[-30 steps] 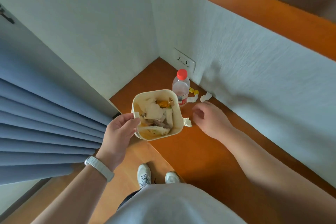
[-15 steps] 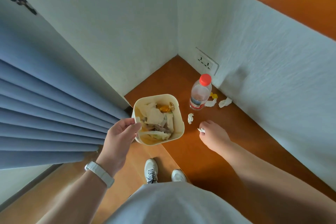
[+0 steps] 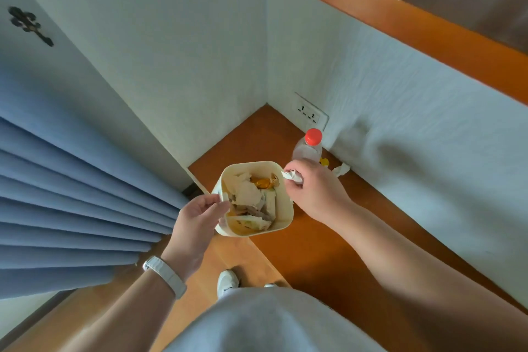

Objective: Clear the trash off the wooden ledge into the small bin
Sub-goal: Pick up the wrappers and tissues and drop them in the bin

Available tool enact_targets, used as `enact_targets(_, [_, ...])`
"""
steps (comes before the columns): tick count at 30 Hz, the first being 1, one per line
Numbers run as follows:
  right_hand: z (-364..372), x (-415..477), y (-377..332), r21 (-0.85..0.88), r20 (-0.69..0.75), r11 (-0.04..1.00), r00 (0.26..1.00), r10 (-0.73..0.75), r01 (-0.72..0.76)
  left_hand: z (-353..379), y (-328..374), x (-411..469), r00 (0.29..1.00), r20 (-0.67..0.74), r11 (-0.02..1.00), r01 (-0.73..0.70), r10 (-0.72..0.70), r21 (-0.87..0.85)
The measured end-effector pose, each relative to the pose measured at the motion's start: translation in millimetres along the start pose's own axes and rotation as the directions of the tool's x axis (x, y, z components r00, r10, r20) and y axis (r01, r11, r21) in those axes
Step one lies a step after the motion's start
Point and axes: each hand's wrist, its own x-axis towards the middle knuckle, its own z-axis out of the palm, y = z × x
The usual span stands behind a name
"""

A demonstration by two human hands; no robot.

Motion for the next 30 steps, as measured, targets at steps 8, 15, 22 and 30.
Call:
enact_targets(8, [15.0,6.6,-60.4,-0.058,0.239,0.985,0.96,-0.144,0.162,-3.6,2.6,-9.2,0.997,0.071,0.998,-0.021,0.026,-0.064])
enact_targets(15, [29.3,9.5,-72.8,-0.056,0.34,0.962,0.911,-0.233,0.267,-10.4,1.3,-13.2,0.996,0.078,0.986,-0.023,0.036,-0.166])
enact_targets(22, [-1.2,4.6,-59.8,-0.016,0.127,0.98,0.973,-0.194,0.198,-16.7,0.8,-11.5,0.999,0.034,0.984,-0.008,0.014,-0.176])
enact_targets(30, [33.3,3.3,40.6,-0.215,0.148,0.96,0.965,0.216,-0.182,-16.8,-2.0,-2.1,0.999,-0.028,0.99,0.026,-0.03,-0.138])
